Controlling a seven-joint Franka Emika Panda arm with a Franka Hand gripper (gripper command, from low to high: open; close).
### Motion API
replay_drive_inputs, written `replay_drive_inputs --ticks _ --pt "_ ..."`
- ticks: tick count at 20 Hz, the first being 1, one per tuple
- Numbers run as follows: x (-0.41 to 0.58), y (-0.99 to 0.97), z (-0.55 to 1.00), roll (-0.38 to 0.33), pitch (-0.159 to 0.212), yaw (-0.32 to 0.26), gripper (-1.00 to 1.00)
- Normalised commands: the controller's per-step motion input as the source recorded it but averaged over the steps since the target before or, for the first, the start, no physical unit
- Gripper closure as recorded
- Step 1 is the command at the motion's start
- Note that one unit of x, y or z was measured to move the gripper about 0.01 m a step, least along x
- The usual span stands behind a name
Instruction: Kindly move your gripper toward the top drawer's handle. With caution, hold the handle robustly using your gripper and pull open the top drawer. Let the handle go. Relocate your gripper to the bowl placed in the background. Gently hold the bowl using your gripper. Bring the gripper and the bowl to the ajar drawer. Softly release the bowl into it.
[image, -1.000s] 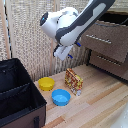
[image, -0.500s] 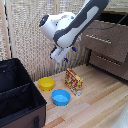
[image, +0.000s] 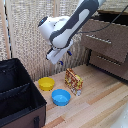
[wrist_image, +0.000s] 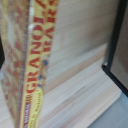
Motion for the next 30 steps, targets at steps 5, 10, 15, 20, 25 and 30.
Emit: replay_drive_inputs --ticks 5,10,15,20,25,30 --pt "0.348 0.32 -0.05 0.318 0.16 -0.162 -1.0" --pt "0.386 0.3 -0.21 0.217 0.132 -0.187 -1.0" --pt "0.402 0.2 -0.19 0.114 0.029 -0.216 -1.0" --pt "0.362 0.18 -0.13 0.062 -0.003 -0.228 -1.0" --pt "0.346 0.2 -0.27 0.029 -0.029 -0.212 -1.0" --pt "0.394 0.04 -0.46 0.021 -0.03 -0.203 -1.0"
